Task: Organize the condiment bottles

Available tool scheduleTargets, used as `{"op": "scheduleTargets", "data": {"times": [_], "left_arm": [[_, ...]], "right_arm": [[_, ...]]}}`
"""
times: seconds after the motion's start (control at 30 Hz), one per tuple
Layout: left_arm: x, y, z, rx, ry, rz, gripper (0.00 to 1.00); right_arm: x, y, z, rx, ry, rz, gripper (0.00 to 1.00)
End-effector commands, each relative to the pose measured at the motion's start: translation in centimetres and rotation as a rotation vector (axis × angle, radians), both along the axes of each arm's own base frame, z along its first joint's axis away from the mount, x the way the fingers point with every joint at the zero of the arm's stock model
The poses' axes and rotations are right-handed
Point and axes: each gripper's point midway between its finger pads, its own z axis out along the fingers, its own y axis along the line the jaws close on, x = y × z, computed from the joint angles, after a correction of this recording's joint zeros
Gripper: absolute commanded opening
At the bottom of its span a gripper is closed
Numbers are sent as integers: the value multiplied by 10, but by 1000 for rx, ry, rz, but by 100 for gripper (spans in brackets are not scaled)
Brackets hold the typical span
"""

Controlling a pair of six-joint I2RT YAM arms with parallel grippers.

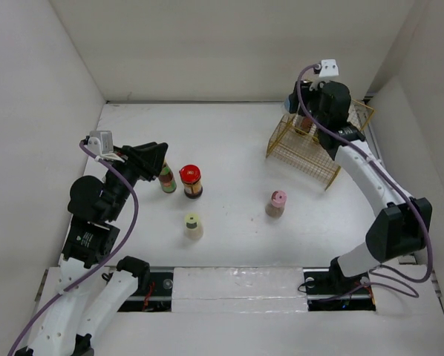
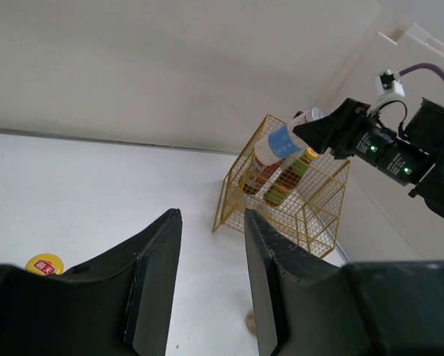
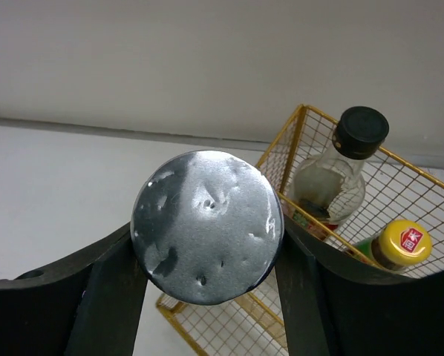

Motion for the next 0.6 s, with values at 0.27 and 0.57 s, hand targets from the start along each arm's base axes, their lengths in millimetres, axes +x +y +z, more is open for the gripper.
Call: {"op": "scheduleTargets", "data": {"times": [0.27,0.57], "left_arm": [[-4,-3,12,-18,-51,-24,35],[-4,-3,12,-18,-51,-24,36]], "right_arm": [[28,-52,23,15,-69,-50,54],[42,-37,-80,20,141,-35,58]]}}
